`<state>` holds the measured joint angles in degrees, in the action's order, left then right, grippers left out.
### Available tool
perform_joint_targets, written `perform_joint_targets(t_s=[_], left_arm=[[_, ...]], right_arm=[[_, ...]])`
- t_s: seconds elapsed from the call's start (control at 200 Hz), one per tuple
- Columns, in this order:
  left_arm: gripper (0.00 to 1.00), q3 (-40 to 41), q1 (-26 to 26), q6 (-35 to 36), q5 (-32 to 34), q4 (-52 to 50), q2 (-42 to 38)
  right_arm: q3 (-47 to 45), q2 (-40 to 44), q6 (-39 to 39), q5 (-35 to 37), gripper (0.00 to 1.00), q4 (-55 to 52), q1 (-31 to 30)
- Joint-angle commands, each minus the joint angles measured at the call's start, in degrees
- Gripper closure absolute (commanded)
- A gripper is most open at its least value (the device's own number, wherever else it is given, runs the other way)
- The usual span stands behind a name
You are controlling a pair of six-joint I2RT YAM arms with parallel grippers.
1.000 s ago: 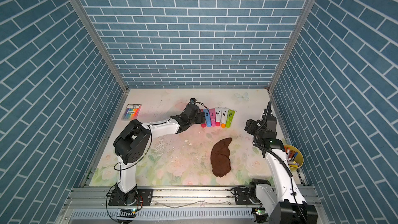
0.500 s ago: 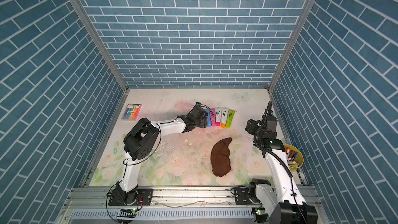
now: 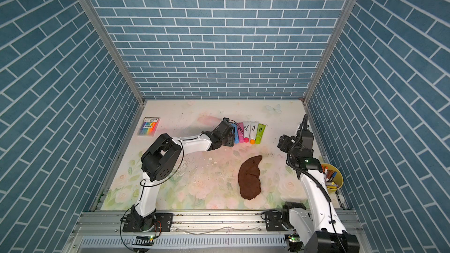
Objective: Wipe the surface of the toothpaste tube
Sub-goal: Move the toothpaste to the center of the board.
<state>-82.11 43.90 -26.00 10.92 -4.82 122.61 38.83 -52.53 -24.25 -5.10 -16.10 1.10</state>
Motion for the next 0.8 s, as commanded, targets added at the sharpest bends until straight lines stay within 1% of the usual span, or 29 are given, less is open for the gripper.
perform_joint_targets(t_s=[0.0,0.285,0.465,0.53,0.62,0.68,0.7,0.795], left_arm=[[0.30,1.9,0.3,1.3,1.1,-2.5,-0.3],[0.31,5.7,0.1,1.1,2.2,-1.2,-3.3],[0.30,6.8,0.1,1.7,1.3,0.0,-4.2],[0.31,7.2,0.1,2.0,1.1,1.0,-4.3],[0.38,7.1,0.0,2.1,0.2,1.8,-3.9],[0.45,6.9,0.1,2.2,-0.3,2.0,-3.7],[0.49,7.0,0.0,2.0,-0.5,2.0,-3.7],[0.57,7.4,0.1,2.0,-0.6,1.7,-4.1]], right_arm=[[0.0,1.5,-1.0,0.7,0.31,-1.5,-0.3],[-0.1,0.8,-1.2,0.4,0.33,-0.9,-0.4],[0.0,0.6,-1.2,0.4,0.34,-0.9,-0.5],[-0.1,0.7,-1.2,0.4,0.34,-0.7,-0.6],[-0.1,0.4,-1.2,0.4,0.35,-0.5,-0.7],[0.0,0.2,-1.2,0.4,0.35,-0.6,-0.8],[0.1,0.2,-1.2,-1.0,0.35,-0.6,-0.8],[0.2,0.3,-1.3,-1.7,0.36,-0.6,-1.0]])
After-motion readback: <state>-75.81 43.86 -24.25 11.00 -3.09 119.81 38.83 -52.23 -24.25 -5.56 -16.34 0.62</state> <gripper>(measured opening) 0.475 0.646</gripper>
